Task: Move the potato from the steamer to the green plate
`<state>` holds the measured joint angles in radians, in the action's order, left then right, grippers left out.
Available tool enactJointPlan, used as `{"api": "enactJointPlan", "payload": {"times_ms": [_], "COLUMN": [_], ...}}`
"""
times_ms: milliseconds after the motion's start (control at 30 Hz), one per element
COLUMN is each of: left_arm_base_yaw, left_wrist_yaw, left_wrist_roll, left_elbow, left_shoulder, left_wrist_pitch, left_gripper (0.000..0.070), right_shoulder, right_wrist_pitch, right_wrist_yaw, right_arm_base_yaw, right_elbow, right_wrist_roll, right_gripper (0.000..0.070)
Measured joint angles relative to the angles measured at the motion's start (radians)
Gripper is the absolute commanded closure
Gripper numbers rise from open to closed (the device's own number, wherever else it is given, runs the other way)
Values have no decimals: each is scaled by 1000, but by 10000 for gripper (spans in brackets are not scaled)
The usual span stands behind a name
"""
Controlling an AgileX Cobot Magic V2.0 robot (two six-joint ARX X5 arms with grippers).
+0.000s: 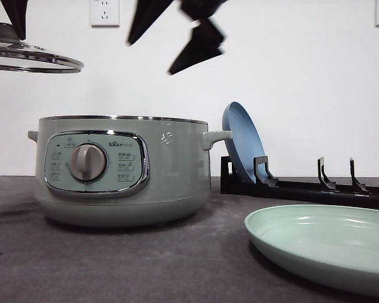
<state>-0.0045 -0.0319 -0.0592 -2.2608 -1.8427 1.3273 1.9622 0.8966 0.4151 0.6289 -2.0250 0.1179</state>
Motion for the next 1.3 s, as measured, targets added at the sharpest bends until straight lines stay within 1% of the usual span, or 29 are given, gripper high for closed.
{"api": "enactJointPlan", "payload": {"times_ms": [133, 233, 367, 433, 733, 1167, 1233, 1300], "left_arm_base_yaw": [3, 5, 5, 5, 5, 5, 5, 5], "left_wrist_yaw": [0, 0, 0, 0, 0, 0, 0, 0], "left_wrist_roll": [3, 8, 11, 15, 19, 20, 20, 20], "left_elbow": [0, 0, 0, 0, 0, 0, 0, 0], "left_shoulder": [0, 0, 0, 0, 0, 0, 0, 0], "left_wrist_pitch": [0, 0, 0, 0, 1, 1, 1, 1], "left_gripper": [700, 700, 700, 700, 700, 700, 700, 700], "right_shoulder": [130, 194, 244, 262, 301, 372, 377, 383], "right_wrist_pitch": [3, 1, -2, 0, 0, 4, 4, 5], "right_wrist_yaw": [-1, -25, -89, -105, -107, -126, -128, -128], "right_arm_base_yaw": [21, 33, 43, 45, 45, 59, 64, 66], "right_elbow": [-145, -190, -192, -192, -192, -192, -192, -192], "right_wrist_roll": [33, 62, 112, 132, 172, 189, 189, 189], "right_gripper": [77, 77, 82, 88, 88, 91, 125, 185]}}
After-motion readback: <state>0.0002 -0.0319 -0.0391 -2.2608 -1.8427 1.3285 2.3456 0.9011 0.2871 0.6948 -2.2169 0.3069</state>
